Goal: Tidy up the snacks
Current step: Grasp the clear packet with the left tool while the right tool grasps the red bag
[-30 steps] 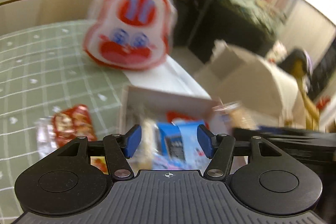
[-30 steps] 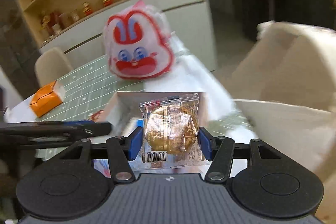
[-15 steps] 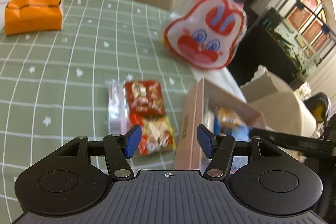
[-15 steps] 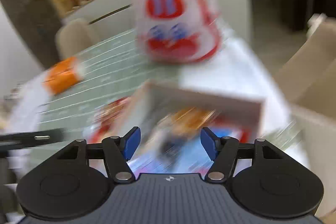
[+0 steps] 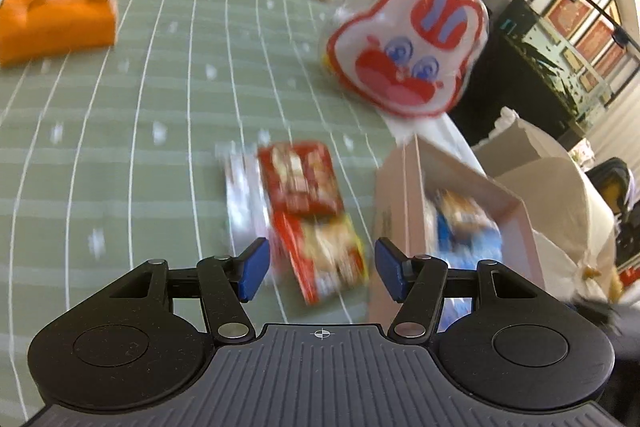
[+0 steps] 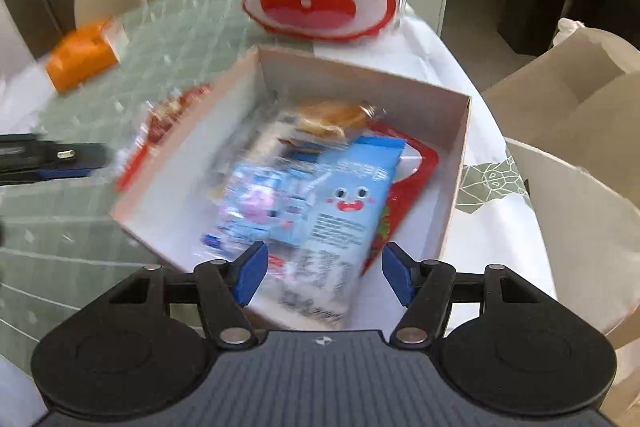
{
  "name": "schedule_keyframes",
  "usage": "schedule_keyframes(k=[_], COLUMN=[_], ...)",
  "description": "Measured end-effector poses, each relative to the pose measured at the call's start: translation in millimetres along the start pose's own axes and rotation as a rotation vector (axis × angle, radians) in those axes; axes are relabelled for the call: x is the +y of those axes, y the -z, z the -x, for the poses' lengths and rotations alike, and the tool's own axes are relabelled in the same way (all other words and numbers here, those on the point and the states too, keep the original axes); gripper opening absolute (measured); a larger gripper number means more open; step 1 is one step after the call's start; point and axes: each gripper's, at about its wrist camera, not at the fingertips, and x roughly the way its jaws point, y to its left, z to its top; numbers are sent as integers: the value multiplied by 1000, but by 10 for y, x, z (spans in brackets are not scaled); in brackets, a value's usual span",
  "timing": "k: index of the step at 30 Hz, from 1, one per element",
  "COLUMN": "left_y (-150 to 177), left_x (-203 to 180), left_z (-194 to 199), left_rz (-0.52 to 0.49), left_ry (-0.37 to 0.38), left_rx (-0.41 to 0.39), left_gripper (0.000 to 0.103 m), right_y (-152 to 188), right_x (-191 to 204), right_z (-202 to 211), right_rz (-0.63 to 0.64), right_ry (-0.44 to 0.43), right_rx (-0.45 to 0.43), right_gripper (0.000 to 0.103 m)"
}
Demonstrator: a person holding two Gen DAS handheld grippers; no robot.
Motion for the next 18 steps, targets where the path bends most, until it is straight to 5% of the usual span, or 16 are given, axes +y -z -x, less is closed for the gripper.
schedule_keyframes(k=[6, 9, 10, 18], left_y=[-624, -756, -754, -276], left_x=[-60, -93, -88, 47], left_z=[-677, -1039, -1117, -739], left_rz=[-129, -217, -243, -444], left_ry=[-4, -23, -29, 29], left_rx=[-12, 50, 76, 128], left_gripper=[63, 37, 22, 21], right_y=[353, 521, 582, 737], right_x=[317, 426, 455, 830], right_z=[421, 532, 572, 598], right_rz=[25, 4, -3, 24], right_ry=[153, 136, 125, 108], right_rx=[-142, -108, -95, -73], right_gripper=[64, 64, 64, 64])
